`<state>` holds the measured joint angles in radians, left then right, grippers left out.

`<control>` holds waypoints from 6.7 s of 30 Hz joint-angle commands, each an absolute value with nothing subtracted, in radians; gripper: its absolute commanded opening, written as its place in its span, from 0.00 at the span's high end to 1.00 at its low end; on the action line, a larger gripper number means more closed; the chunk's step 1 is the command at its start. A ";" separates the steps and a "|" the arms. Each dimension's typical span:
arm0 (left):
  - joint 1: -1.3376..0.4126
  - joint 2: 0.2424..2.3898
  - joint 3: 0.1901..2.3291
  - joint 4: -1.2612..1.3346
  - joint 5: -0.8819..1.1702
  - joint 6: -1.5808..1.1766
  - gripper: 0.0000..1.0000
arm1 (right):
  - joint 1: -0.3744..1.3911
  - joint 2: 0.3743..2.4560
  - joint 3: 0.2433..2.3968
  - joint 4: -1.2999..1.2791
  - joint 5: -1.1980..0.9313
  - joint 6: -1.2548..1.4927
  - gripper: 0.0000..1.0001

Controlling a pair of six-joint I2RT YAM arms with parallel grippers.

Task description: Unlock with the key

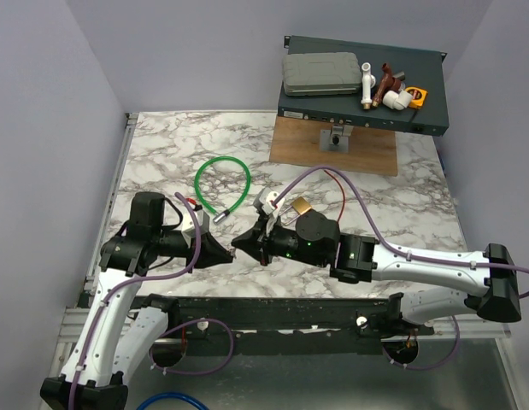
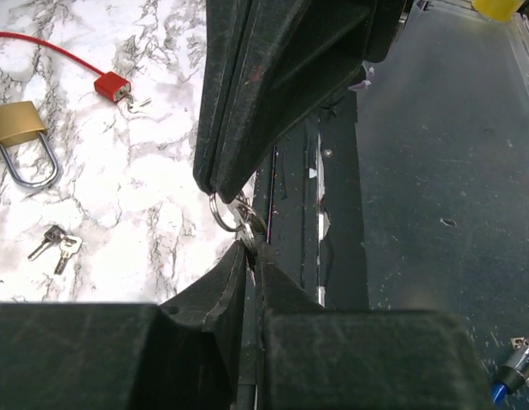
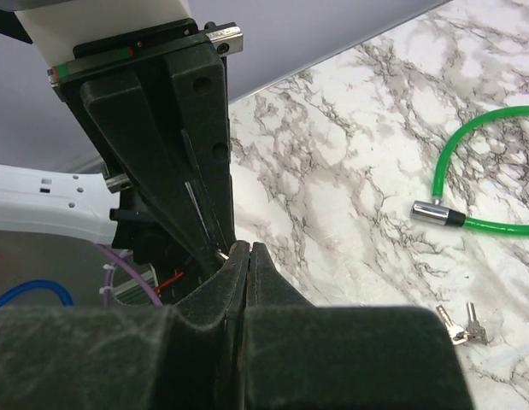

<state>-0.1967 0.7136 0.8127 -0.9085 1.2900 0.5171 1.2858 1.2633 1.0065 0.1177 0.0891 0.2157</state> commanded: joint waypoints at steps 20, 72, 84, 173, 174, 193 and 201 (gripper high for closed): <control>-0.211 0.843 1.078 -1.365 1.174 0.833 1.00 | 1.254 1.182 1.112 -0.086 -0.094 0.129 0.50; -0.229 0.788 1.119 -1.251 1.105 0.635 0.87 | 1.216 1.297 1.051 0.069 -0.428 0.194 0.99; -0.229 0.772 1.103 -1.221 1.061 0.587 0.61 | 1.216 1.176 0.880 0.309 -0.278 0.311 0.99; -0.879 1.948 1.330 -0.658 0.646 0.134 0.71 | 1.216 0.728 1.095 -0.319 0.155 0.232 0.99; -0.873 1.943 1.345 -0.664 0.659 0.133 0.67 | 1.216 0.732 1.097 -0.320 0.159 0.230 0.99; -0.796 1.737 1.254 -0.679 0.697 0.748 0.02 | 1.216 0.709 1.120 -0.321 0.196 0.223 0.99; -0.842 1.808 1.271 -0.625 0.572 0.857 0.02 | 1.216 0.736 1.163 -0.326 0.180 0.210 0.99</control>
